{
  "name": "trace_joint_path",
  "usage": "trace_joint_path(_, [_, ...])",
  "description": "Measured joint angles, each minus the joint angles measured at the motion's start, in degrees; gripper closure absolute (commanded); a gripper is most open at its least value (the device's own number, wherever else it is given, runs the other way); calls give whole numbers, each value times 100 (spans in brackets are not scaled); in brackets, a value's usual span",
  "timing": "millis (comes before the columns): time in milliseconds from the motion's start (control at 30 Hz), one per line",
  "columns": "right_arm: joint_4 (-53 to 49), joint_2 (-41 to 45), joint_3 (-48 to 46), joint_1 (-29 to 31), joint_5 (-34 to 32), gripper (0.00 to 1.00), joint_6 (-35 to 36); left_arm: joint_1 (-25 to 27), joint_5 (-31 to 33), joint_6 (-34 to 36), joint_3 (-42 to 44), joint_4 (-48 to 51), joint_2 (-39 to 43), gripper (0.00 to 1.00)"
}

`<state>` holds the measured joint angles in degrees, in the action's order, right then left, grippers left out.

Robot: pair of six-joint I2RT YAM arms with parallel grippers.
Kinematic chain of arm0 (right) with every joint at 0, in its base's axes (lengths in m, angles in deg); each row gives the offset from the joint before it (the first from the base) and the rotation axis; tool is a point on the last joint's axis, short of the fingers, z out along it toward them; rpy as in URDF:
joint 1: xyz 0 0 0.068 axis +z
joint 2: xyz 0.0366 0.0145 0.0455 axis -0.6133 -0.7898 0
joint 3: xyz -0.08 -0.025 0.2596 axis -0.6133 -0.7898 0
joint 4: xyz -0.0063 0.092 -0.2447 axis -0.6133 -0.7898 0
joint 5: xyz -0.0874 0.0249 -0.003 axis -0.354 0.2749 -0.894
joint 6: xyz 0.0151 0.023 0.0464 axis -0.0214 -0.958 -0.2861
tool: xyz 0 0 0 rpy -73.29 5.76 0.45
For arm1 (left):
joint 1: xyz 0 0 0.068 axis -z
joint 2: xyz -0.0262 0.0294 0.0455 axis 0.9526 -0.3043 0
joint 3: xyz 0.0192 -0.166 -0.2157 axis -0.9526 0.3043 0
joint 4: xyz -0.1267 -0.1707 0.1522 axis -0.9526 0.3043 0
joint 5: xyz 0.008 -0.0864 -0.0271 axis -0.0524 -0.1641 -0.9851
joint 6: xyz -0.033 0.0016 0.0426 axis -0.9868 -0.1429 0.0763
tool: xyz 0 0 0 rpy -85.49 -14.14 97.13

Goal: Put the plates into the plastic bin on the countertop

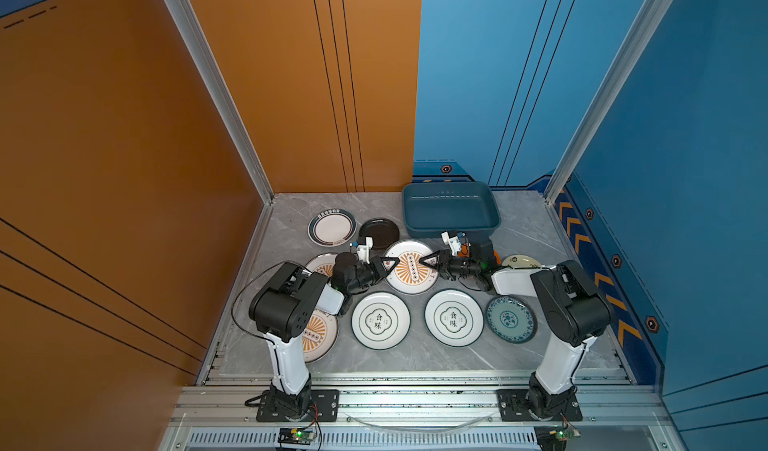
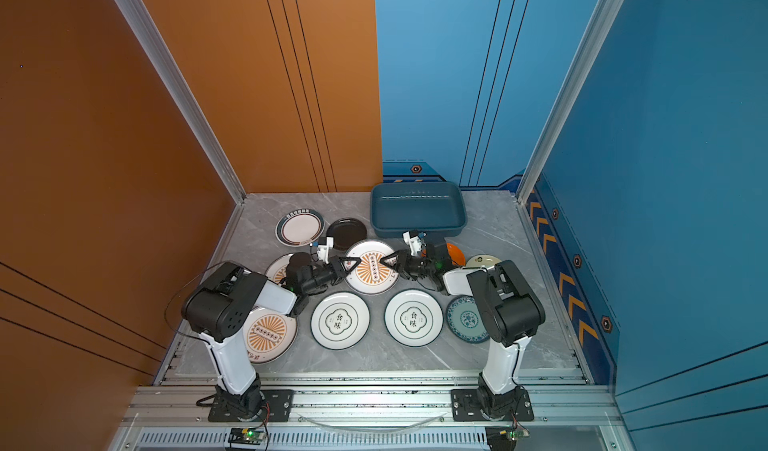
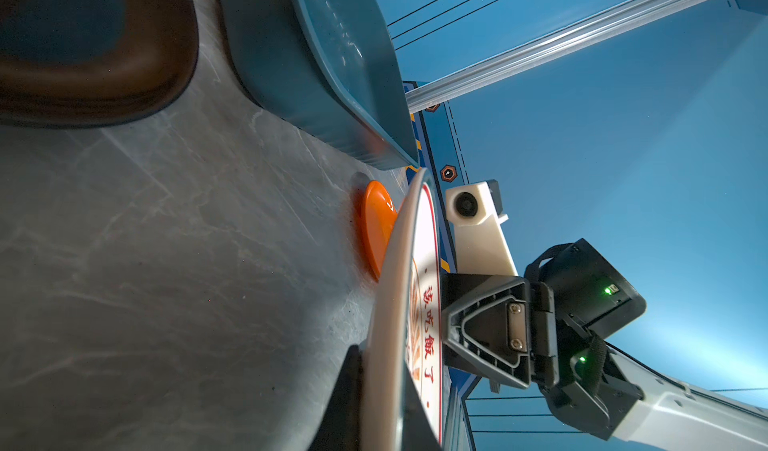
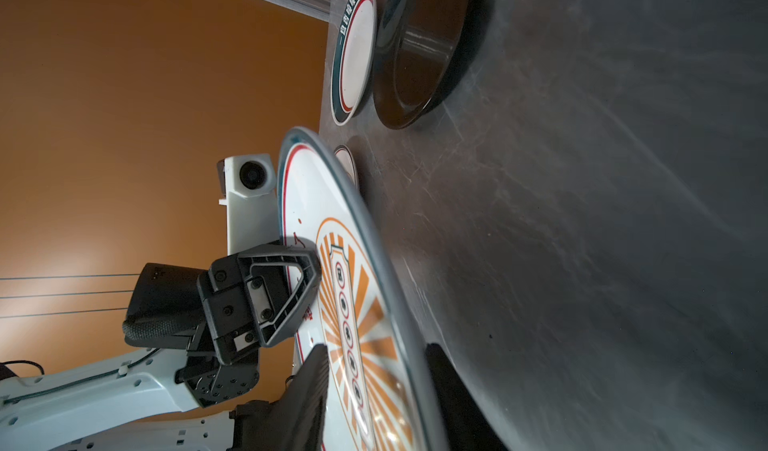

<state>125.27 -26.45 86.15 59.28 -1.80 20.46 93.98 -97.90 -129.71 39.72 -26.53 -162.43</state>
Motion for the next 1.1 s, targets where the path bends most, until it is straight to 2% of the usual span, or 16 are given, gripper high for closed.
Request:
trace_joint_path(167, [400, -186, -2, 22, 105, 87, -166, 4, -11, -33, -35, 48, 50, 100])
trace_joint_path(400, [662, -190, -2, -11, 166, 99, -216, -35, -26, -216, -81, 125, 107, 100])
trace_joint_path(433, [658, -190, -2, -11, 166, 100, -216, -35, -26, -216, -81, 136, 111, 97])
trace_joint_path(600, [444, -85, 2, -7, 188, 100, -107, -11, -20, 33, -83, 562, 249, 67])
trace_joint_path(800, [-704, 485, 142, -70, 116, 100, 487, 164, -50, 750, -98, 1705, 1001, 41])
trace_joint_path(867, [-1102, 660, 267, -144, 79, 100, 702, 162, -35, 1051, -157, 2098, 1305, 28])
trace_joint_path(933, [-1508, 798, 409, -258, 7, 100, 903, 164, 13, 1357, -258, 2511, 1609, 19])
trace_joint_path(1000, [-1985, 887, 614, -387, -81, 100, 1117, 162, 120, 1659, -345, 3005, 1937, 2])
trace_joint_path(1100, [-2754, 903, 1067, -610, -299, 100, 1388, 162, 413, 2312, -431, 3886, 2562, 2])
